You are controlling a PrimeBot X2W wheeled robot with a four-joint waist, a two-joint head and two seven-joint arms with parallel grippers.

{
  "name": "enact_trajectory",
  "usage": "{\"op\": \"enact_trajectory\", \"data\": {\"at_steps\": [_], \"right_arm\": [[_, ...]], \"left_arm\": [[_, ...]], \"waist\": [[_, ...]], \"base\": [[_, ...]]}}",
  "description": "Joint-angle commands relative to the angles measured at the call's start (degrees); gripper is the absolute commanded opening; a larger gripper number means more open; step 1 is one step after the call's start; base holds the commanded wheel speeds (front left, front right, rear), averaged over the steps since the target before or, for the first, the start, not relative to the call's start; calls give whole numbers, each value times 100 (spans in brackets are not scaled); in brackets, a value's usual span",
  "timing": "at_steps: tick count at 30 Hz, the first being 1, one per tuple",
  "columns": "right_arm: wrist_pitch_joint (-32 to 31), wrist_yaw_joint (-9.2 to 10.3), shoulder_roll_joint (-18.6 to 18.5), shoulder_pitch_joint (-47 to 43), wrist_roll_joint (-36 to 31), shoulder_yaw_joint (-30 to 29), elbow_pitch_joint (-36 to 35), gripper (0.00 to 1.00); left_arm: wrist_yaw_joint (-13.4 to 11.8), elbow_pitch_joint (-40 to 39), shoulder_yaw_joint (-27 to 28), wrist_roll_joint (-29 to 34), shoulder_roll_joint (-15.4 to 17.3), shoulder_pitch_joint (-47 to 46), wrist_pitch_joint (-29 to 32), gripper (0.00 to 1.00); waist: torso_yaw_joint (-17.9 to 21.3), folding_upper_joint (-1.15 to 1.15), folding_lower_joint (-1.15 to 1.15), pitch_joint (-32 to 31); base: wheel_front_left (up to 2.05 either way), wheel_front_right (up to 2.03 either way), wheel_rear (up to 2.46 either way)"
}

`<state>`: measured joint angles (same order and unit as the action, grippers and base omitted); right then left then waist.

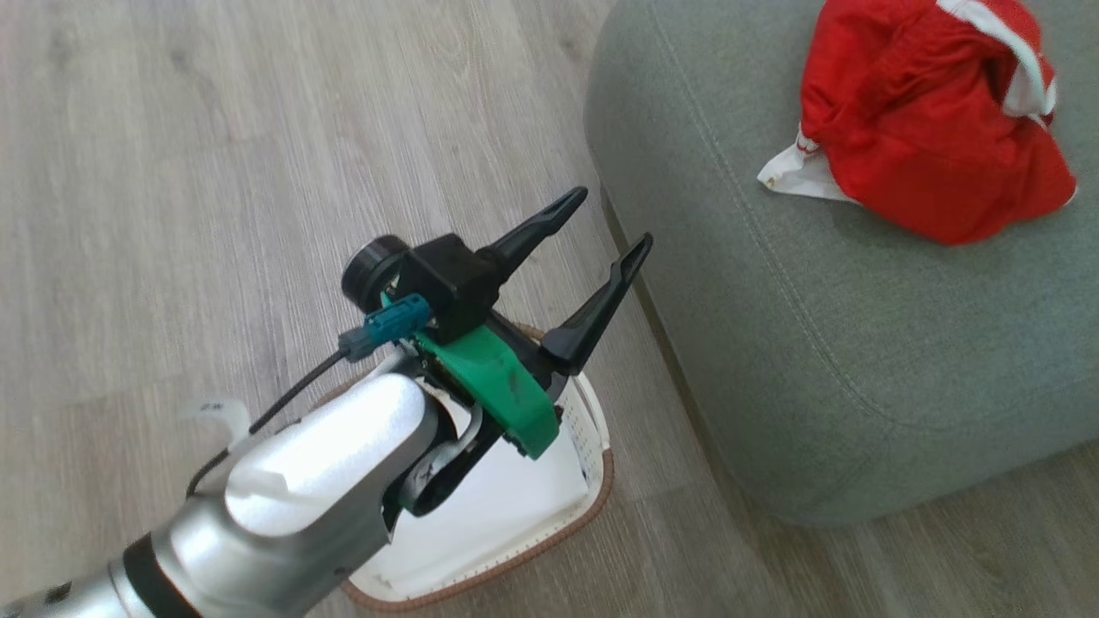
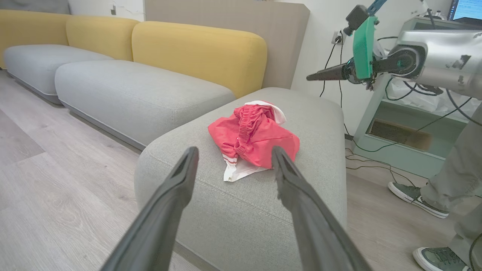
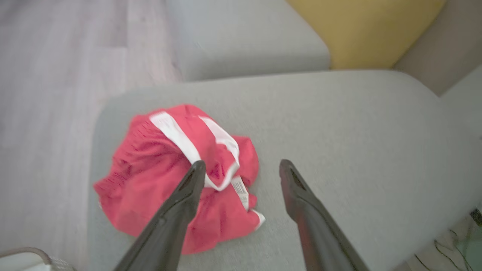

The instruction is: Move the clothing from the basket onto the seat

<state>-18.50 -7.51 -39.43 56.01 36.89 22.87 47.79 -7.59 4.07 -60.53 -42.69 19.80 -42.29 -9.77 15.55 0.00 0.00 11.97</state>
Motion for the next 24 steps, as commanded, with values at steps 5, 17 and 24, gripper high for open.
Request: {"op": "enact_trajectory", "data": {"at_steps": [5,17,24], "right_arm": [[601,2,-360,-481,401,-348,-1205,100],[880,2,-59,-2375,-158,-2138,-3784,100],[723,2,1102,-3559,-947,-3095,-5120,100]], "left_arm": [[-131,-185,325,-114,155,82,-181,100],[-425,-399,592,-288,444,577,-342,100],[-559,-496,742,-381,626,805,-384,100]], "waist": [[-166,0,0,-384],[-831,0,0,-885],[-1225,0,0,-1036]], "base": [[0,0,0],[0,0,0],[0,0,0]]}}
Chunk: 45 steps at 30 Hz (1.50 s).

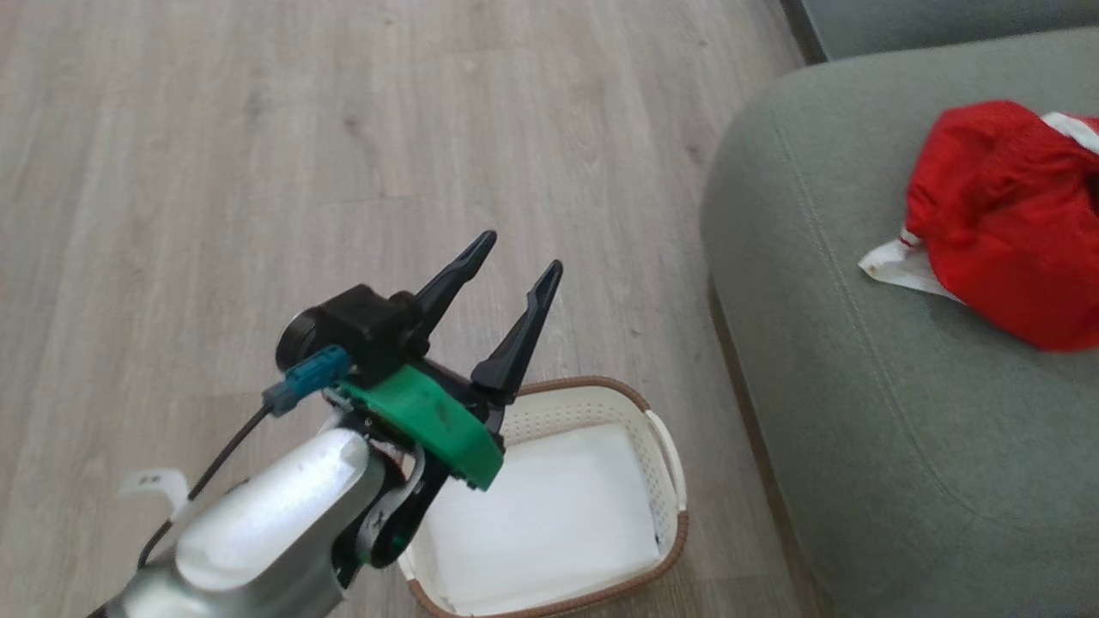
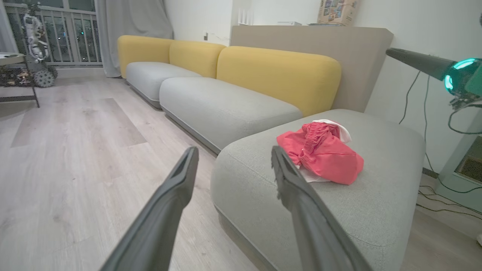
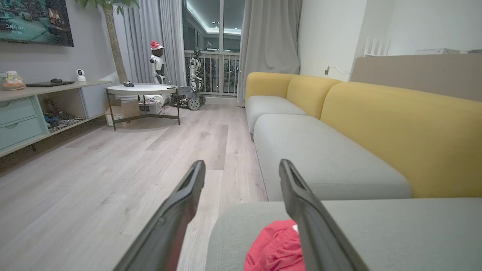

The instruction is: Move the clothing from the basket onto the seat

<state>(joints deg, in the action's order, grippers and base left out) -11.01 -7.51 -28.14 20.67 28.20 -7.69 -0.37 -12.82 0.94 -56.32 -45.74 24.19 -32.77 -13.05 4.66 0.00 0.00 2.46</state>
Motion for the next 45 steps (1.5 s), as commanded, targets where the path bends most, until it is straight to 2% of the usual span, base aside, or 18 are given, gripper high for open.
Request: {"op": "enact_trajectory", "data": {"at_steps": [1,4,7,14,19,24,37,45], "right_arm": [[-37,2,138,-178,-152,-103,-464,100],[40,2,543,-592,-315,-236,-814,100],[181,2,770,-941,-388,-300,-930,100],[453,2,1009,-1430,-454,-259,-927,100],[802,2,1158,-1738,-416,-118,-781,100],[1274,2,1225,-2008,-387,148,-476,100],[2261,2,1351,-2085,-219,873,664,100],[2540,2,1435,-1921,-189,1180,1003,100]], "left_arm": [[-57,-191,346,-94,212,-105,-64,100],[-132,-199,442,-155,298,49,-89,100],[-235,-214,578,-198,399,224,-120,100],[-506,-256,999,-233,560,685,-176,100],[-591,-250,1368,-157,628,1089,-191,100],[-583,-253,1934,85,513,1590,-193,100],[-11,35,3349,1100,-211,2699,-195,100],[544,269,4040,1837,-722,2987,-195,100]], "waist": [[-190,0,0,-112],[-345,0,0,-189],[-483,0,0,-246],[-699,0,0,-293],[-818,0,0,-296],[-865,0,0,-291],[-756,0,0,-266],[-690,0,0,-266]], "base": [[0,0,0],[0,0,0],[0,0,0],[0,0,0],[0,0,0],[0,0,0],[0,0,0],[0,0,0]]}}
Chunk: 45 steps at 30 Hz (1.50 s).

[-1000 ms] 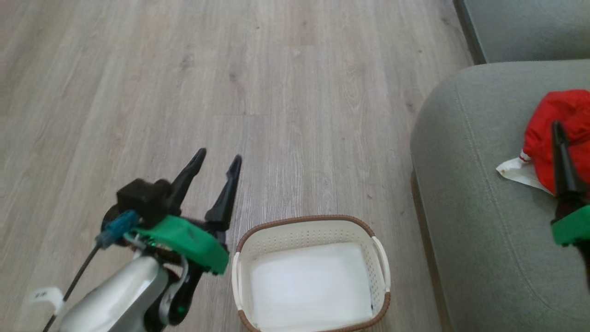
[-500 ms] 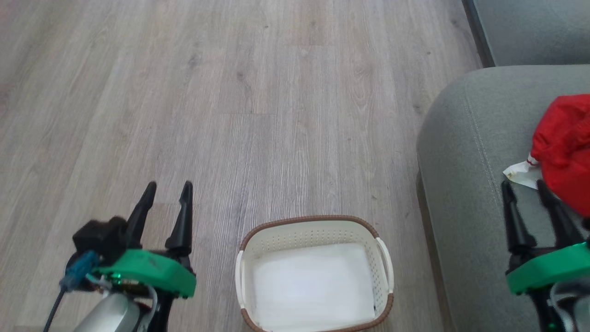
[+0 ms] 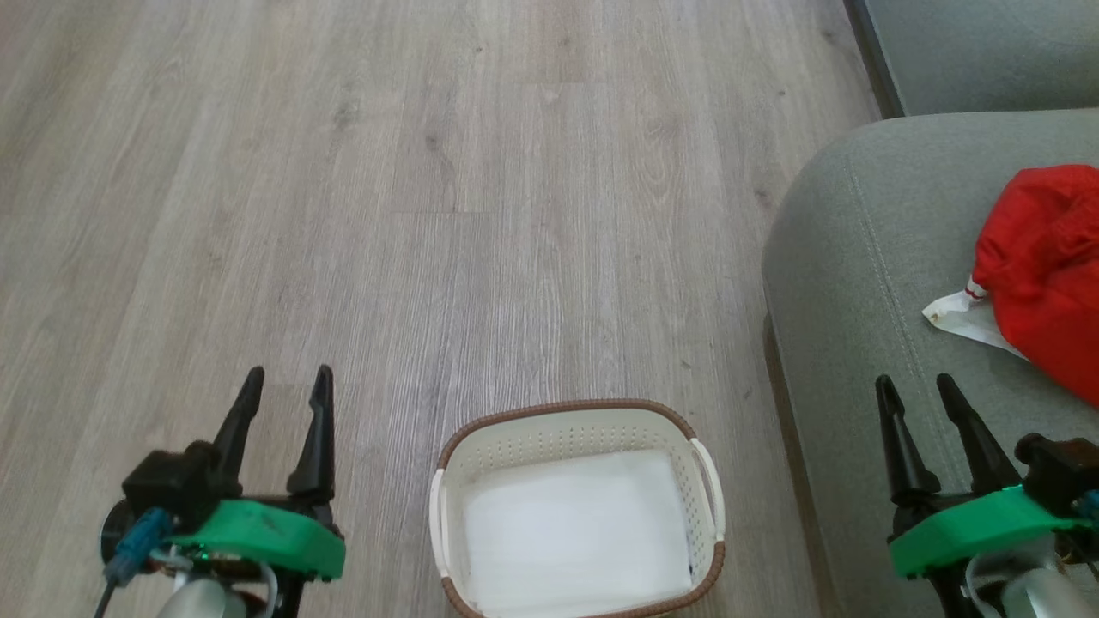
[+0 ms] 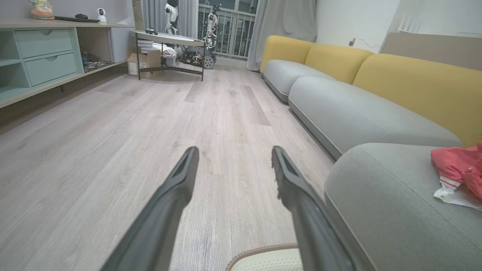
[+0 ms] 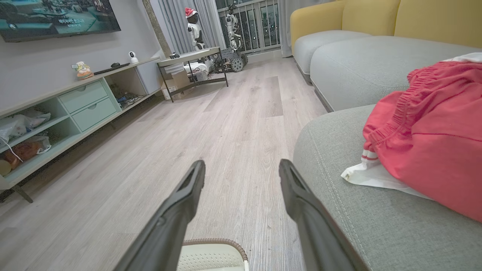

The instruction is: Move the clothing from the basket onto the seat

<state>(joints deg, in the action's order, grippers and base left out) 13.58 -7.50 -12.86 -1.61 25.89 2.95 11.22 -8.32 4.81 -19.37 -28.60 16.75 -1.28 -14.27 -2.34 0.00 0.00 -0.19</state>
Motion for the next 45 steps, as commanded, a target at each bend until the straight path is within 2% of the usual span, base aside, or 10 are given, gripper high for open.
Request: {"op": "enact_trajectory", "data": {"at_steps": [1,6,19,34,45], "right_arm": [[93,1,-94,324,34,141,-139,100],[126,1,-110,369,17,206,-94,100],[140,1,-111,419,-2,259,-113,100],[141,1,-86,420,16,306,-101,100],[141,1,-96,421,39,332,-83,100]], "left_arm": [[179,-78,423,204,-31,-129,-73,100],[541,76,721,556,-291,-19,-73,100],[1106,166,1236,1187,-732,109,-73,100],[1450,352,1594,1532,-1033,78,-73,100],[1534,395,1670,1620,-1130,64,-73,100]], "waist": [[17,0,0,-3],[29,0,0,-26],[47,0,0,-43],[55,0,0,-49],[67,0,0,-53]], "base": [[0,0,0],[0,0,0],[0,0,0],[0,0,0],[0,0,0]]}}
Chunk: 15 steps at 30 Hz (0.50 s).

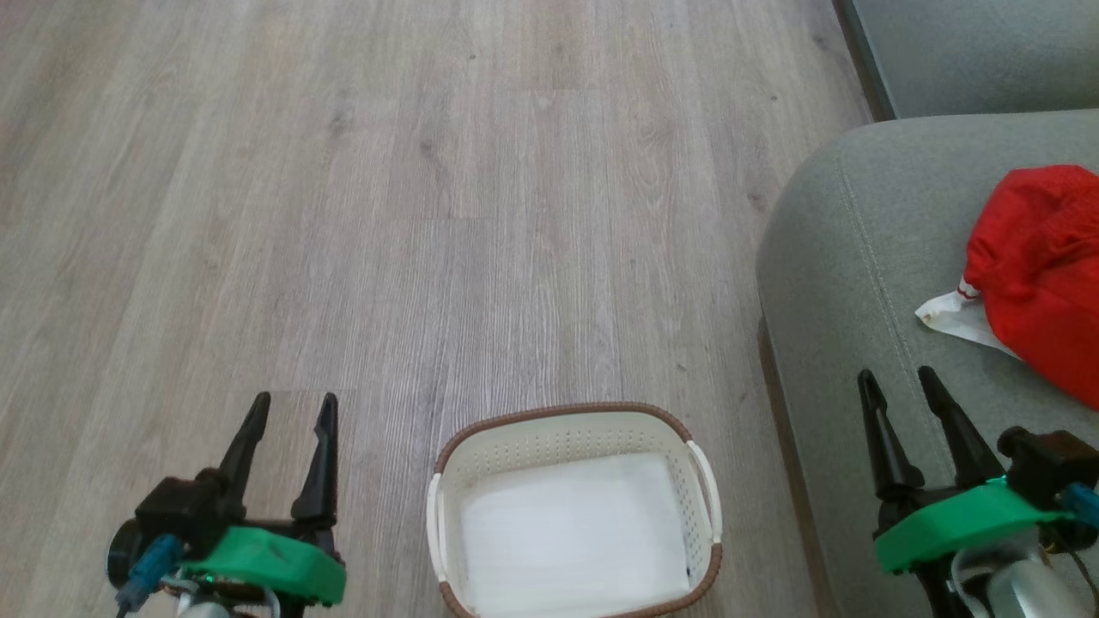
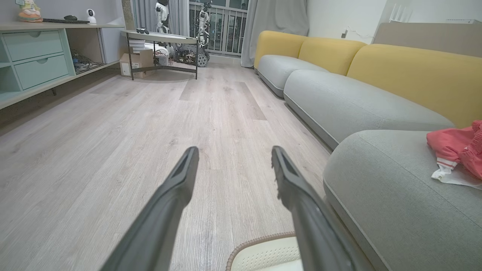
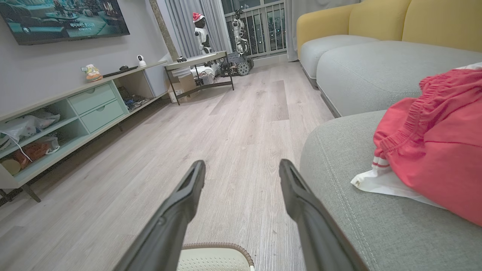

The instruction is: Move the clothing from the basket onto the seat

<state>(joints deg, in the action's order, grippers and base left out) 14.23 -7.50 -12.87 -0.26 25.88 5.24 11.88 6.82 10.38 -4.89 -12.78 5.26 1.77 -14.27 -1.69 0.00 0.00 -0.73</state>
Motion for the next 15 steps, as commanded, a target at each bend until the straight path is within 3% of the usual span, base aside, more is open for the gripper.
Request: {"op": "enact_trajectory", "data": {"at_steps": [1,2,15], "right_arm": [[76,1,-96,285,42,107,-150,100],[-2,-1,7,-3,-2,7,28,0],[-156,-1,106,-58,502,-12,261,0]], "left_arm": [[26,-163,218,26,11,-239,-73,100],[25,21,-4,-3,-9,1,2,0],[28,287,74,-592,-45,-2,175,0]], "waist": [[4,0,0,1],[4,0,0,1],[17,0,0,7]], "base": [[0,0,0],[0,0,0],[0,0,0]]}}
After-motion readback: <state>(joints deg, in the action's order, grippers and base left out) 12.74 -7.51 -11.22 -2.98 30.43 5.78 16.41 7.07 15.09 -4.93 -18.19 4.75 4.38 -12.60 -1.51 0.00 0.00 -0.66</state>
